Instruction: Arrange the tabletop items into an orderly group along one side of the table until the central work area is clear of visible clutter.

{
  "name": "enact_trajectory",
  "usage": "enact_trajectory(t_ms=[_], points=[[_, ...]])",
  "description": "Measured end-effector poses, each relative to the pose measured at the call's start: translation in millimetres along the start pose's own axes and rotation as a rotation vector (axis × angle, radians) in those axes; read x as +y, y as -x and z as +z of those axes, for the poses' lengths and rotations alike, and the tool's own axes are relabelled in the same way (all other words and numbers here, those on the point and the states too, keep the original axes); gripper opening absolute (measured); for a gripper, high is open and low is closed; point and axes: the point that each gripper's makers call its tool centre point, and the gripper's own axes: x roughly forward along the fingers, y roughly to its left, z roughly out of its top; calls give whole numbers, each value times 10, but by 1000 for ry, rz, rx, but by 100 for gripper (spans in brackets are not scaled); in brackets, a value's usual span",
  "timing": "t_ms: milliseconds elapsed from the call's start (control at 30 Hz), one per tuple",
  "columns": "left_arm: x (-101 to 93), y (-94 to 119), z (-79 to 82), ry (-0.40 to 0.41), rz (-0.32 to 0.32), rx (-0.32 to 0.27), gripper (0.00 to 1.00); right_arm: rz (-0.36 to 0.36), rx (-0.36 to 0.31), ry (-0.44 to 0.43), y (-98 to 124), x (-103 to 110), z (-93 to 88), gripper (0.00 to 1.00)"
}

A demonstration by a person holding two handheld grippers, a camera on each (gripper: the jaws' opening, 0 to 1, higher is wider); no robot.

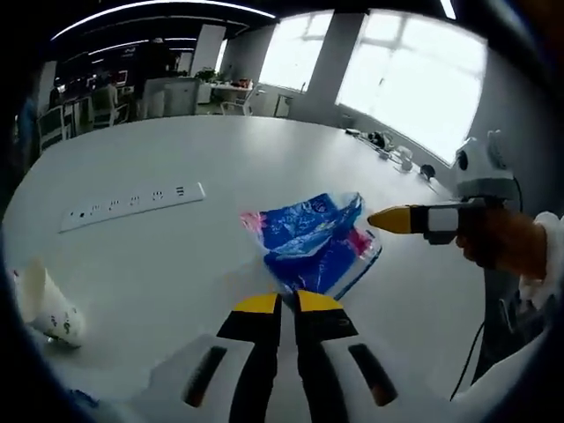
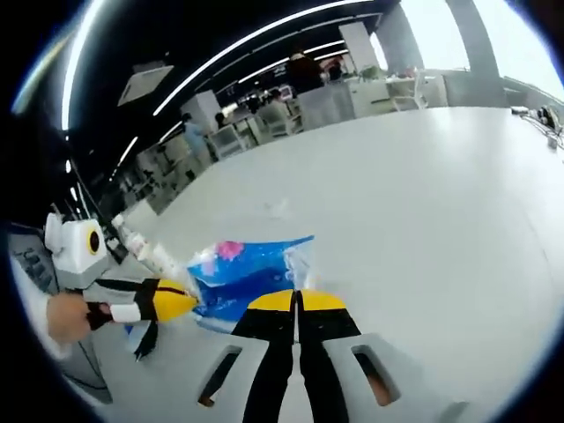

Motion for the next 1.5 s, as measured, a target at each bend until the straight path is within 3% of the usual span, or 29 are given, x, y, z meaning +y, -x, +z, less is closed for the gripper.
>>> enact_trajectory(t_ms=[133,367,700,1200,1333,1500], points=[[29,-136,-34,-27,4,26,2,-3,20,0,-96,-102,-73,0],[59,-314,-115,8,-26,76,3,-11,59,16,-231,-234,-146,0],[89,-372,-258,-3,-25,127,6,-13,113,13,-327,-278,-345,0],[102,-327,-277,-27,-8,140,19,-25,116,28,-292,-271,-382,0],[139,-264,-186,-36,15,109,30,-44,110,70,-256,-273,-376,26],[171,-147,-33,-51,46,53,57,-66,91,86,-142,-250,-343,51]])
